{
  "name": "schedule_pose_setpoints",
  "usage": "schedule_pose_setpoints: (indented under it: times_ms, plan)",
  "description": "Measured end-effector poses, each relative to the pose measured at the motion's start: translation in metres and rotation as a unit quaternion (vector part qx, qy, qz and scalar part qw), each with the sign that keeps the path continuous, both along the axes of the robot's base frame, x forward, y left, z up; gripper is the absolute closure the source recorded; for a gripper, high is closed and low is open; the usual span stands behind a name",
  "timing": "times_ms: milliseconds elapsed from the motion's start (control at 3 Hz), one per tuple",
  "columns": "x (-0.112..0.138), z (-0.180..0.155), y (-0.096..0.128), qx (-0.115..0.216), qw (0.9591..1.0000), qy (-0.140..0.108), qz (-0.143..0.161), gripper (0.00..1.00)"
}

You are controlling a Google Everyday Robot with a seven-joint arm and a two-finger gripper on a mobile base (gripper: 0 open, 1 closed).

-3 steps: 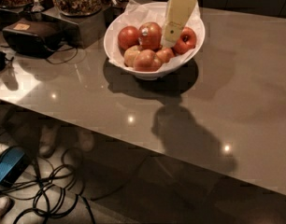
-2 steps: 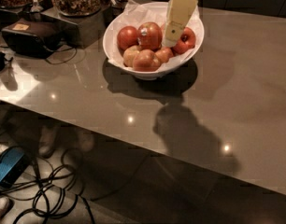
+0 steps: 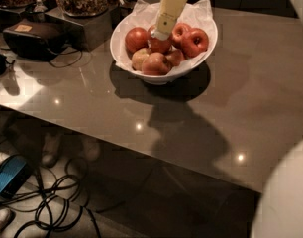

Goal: Pick apple from white bowl

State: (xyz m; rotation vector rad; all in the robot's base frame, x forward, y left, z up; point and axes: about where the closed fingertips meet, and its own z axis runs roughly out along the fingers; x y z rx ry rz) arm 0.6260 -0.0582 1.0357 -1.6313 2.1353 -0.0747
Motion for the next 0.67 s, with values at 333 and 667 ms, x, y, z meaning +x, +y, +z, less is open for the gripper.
schedule_pose_setpoints:
  times_ms: [333, 667]
  plan:
    - [0.023, -0.005, 0.007, 0.009, 0.9998, 0.012, -0.013, 0.00]
    - [0.042, -0.010, 0.009, 0.018, 0.9994, 0.019, -0.024, 0.16]
